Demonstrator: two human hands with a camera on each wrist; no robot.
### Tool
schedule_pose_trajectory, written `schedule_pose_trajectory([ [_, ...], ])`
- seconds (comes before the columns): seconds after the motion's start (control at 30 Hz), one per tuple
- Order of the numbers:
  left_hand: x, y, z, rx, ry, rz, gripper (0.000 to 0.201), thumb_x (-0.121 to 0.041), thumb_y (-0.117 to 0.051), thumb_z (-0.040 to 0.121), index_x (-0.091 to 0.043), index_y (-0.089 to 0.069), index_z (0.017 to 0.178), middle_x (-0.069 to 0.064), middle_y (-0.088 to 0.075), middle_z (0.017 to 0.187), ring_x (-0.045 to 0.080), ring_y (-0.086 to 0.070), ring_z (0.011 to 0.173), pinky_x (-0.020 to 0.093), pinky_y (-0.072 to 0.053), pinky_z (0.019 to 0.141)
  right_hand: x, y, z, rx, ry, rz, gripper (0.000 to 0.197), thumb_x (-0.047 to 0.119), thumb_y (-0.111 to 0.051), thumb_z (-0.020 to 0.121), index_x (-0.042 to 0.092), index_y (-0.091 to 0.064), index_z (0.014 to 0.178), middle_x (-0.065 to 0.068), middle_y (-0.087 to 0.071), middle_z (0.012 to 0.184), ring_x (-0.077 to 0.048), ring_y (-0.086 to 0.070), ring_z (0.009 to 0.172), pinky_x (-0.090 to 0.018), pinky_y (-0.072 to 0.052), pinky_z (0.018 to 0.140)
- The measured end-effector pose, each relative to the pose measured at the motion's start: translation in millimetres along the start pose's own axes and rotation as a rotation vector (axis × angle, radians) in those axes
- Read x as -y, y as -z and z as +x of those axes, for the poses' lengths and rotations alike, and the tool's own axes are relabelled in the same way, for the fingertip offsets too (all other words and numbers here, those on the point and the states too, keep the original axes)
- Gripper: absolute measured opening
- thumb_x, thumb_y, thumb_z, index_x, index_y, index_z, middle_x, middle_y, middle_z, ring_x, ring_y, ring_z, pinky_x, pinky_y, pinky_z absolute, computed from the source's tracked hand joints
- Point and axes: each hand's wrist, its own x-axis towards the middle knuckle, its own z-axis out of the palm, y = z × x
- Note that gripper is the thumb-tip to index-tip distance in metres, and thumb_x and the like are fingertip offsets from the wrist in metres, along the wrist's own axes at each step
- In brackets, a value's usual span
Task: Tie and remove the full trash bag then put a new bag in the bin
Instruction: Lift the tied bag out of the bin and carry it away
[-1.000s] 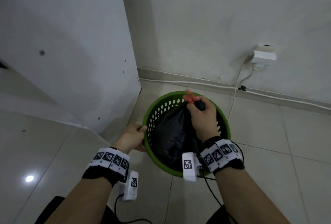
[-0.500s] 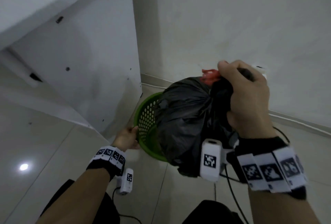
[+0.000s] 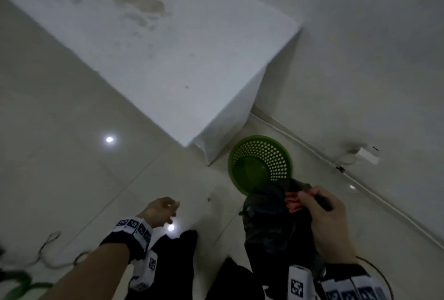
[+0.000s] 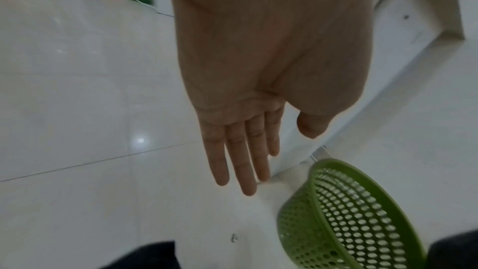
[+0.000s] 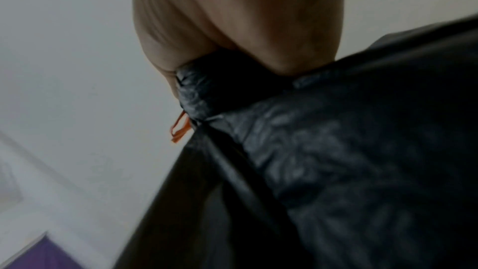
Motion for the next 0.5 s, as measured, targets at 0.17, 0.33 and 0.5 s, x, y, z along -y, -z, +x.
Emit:
schedule_pose_trajectory([
  [0.17, 76, 64, -96, -0.097, 0.11, -0.099, 0.033, -0.037, -0.056, 0.099, -0.008, -0.061, 0.114, 0.015, -0.07, 0.097, 0.027, -0.065, 0.07, 0.029, -0.045, 0.056, 21, -48, -46, 0.223, -0.037, -0.212, 0.027, 0.018, -0.071, 0.09, -0.001, -0.059, 0.074, -0.021, -0.07, 0.078, -0.043, -0.067, 0.082, -0.058, -0.053, 0.083],
  [0.33, 160, 103, -164, -0.155, 0.176, -0.27, 0.032, -0.033, -0.055, 0.101, -0.007, -0.059, 0.118, 0.017, -0.07, 0.1, 0.027, -0.064, 0.07, 0.029, -0.043, 0.055, 46, -128, -77, 0.464, 0.026, -0.34, 0.028, 0.013, -0.071, 0.089, 0.001, -0.056, 0.068, -0.018, -0.064, 0.069, -0.03, -0.063, 0.07, -0.045, -0.052, 0.074],
  [0.5, 264, 126, -197, -0.102, 0.326, -0.442, 0.043, -0.036, -0.05, 0.102, -0.003, -0.055, 0.129, 0.013, -0.068, 0.102, 0.027, -0.065, 0.074, 0.031, -0.047, 0.06, 61, -220, -95, 0.61, 0.107, -0.431, 0.033, 0.015, -0.071, 0.085, 0.009, -0.051, 0.06, -0.018, -0.06, 0.063, -0.031, -0.058, 0.061, -0.047, -0.051, 0.069],
])
